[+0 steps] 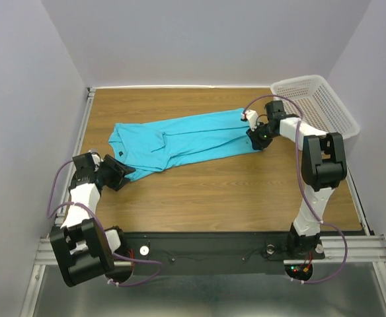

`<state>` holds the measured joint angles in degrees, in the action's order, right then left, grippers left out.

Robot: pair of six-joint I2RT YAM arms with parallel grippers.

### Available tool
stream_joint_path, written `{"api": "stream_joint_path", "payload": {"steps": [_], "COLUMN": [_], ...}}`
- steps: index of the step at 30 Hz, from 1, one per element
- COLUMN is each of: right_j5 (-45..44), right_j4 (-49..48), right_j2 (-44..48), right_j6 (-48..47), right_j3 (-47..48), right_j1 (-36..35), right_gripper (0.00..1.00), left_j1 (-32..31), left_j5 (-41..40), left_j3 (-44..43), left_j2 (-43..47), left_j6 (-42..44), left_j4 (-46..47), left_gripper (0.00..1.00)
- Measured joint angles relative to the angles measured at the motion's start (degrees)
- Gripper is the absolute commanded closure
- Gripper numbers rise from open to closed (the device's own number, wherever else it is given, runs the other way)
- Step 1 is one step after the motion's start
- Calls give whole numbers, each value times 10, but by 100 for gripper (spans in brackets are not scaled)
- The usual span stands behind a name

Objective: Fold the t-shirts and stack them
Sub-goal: Fold the tshirt

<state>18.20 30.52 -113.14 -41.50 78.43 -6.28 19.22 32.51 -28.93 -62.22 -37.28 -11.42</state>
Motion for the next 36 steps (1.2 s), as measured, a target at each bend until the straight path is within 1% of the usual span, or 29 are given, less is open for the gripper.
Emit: {"api": "stream_joint_path", "payload": {"steps": [2, 4, 6, 10, 13, 16, 25, 30, 36], "right_j5": [1, 8, 14, 30, 42, 55, 116, 147, 161], "right_j4": [6, 12, 23, 30, 33, 38, 40, 40, 41], "right_j2": [0, 0, 0, 2, 9, 21, 90, 125, 129], "right_j6": [-3, -2, 2, 14, 24, 34, 73, 88, 96], "right_j3": [3, 8, 18, 39, 44, 44, 40, 16, -3], "right_j1": [0, 0, 2, 6, 7, 7, 7, 7, 7], "right_gripper": [65, 61, 59, 55, 54, 53, 53, 52, 52], "left_j1": [0, 0, -3, -31, -79, -114, -217, -245, -256], "left_j5": [3, 9, 16, 24, 23, 18, -16, -35, -56], "left_j3": [-9, -12, -14, -34, -59, -68, -69, -69, -76], "left_j2": [-10, -19, -30, -67, -92, -96, -140, -169, -201], "left_j6": [5, 9, 12, 16, 14, 4, -70, -101, -121], "left_j4": [1, 11, 22, 33, 46, 62, 115, 134, 147], "left_gripper": [42, 43, 43, 43, 43, 43, 43, 43, 43]}}
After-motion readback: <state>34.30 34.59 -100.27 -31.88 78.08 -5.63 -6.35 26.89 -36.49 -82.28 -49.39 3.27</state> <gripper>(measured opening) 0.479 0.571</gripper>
